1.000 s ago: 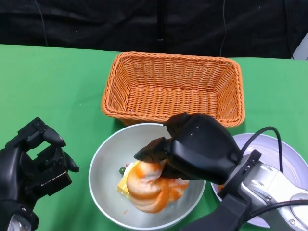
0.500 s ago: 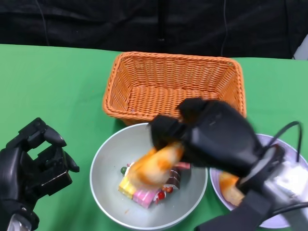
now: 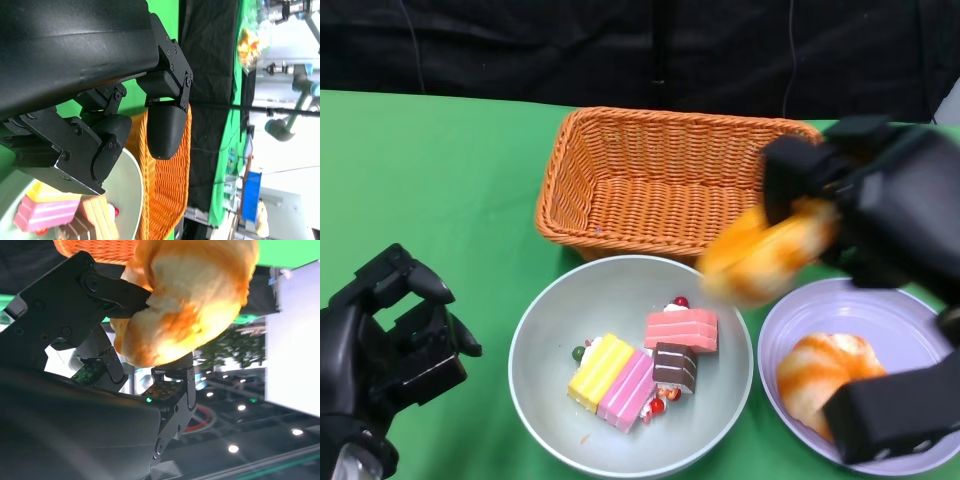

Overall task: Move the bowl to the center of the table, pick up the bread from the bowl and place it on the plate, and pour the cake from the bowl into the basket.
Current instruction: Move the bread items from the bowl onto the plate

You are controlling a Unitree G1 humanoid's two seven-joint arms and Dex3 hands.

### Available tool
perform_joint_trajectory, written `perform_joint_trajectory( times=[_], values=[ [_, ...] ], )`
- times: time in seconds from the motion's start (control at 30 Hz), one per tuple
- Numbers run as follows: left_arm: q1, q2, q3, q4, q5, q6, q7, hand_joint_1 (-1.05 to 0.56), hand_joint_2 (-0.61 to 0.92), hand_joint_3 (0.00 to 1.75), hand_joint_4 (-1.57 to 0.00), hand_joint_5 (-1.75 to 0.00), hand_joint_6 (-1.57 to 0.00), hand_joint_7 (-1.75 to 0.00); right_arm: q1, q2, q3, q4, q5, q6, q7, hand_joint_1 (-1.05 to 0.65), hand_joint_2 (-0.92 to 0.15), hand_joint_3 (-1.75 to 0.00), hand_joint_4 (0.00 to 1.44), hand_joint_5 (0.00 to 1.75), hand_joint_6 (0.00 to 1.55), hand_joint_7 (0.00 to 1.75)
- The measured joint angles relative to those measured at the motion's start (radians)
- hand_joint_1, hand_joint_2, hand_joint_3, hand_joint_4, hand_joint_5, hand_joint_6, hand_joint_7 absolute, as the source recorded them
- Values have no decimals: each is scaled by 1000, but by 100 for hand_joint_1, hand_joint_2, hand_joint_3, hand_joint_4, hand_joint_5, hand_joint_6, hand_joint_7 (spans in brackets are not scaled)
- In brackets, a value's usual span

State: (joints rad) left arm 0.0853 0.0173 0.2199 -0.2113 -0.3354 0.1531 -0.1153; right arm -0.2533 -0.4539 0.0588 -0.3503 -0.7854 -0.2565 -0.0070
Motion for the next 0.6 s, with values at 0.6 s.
perform_joint_trajectory(
  times=[0.6],
  values=[
    [-2, 0, 6, 0, -3, 9, 0, 12, 59, 134, -86, -175, -73, -169, 52, -52, -138, 16, 19, 7, -13, -20, -53, -113, 87, 175, 66, 171]
  ],
)
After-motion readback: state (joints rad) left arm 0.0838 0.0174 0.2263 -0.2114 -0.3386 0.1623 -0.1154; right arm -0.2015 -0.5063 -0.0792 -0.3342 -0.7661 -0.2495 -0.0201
